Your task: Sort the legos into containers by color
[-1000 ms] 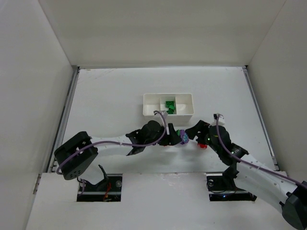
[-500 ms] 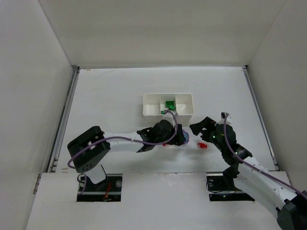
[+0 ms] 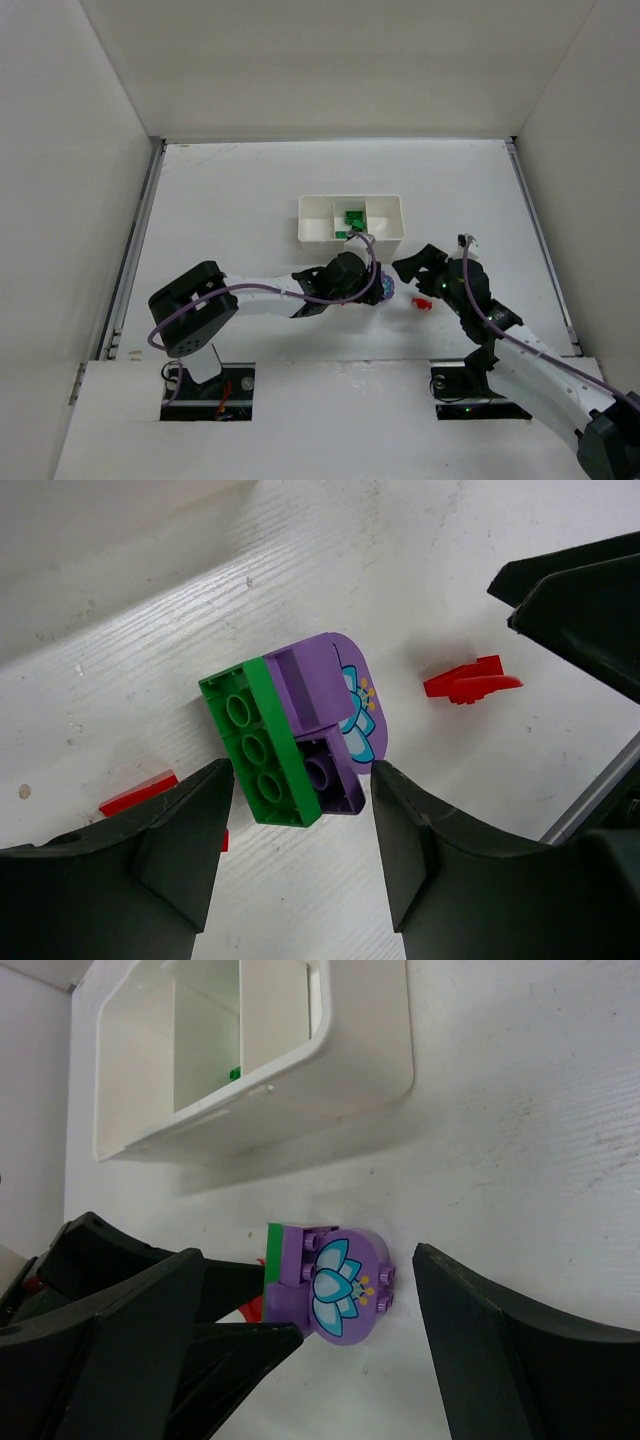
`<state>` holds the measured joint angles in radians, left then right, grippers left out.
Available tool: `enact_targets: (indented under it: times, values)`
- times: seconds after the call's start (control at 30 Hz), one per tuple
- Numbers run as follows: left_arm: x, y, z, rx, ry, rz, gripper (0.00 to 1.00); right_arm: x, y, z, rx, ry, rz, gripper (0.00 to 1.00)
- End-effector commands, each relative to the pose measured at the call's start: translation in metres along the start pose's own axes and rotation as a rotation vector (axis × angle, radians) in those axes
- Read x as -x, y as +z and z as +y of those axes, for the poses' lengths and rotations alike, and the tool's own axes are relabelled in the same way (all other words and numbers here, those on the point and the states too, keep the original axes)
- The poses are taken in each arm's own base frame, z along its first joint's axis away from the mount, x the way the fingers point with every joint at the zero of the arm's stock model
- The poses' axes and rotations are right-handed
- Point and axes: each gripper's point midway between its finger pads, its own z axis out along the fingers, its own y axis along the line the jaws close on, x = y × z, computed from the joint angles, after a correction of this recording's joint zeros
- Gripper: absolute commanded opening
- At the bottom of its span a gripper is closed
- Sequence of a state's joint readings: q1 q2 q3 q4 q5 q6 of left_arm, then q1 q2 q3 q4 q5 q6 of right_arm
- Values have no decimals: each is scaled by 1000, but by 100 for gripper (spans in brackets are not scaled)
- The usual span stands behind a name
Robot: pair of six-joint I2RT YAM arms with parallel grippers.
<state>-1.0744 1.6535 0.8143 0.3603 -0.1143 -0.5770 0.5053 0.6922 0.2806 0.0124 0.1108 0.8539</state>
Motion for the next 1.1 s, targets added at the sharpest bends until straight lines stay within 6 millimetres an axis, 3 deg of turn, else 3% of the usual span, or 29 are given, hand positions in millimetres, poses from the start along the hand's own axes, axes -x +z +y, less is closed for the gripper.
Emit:
enact_targets:
  times: [0.0,0.87,1.07]
  values:
    - [17,2,-9,-12,18,-41,54,5,2,16,62,8,-22,91]
    - [4,17,-1,-2,2,-6,60,1,0,27,107,-1,-16,91]
    - [9,14,-4,-12,-3,-22,47,0,1,27,104,-2,-12,91]
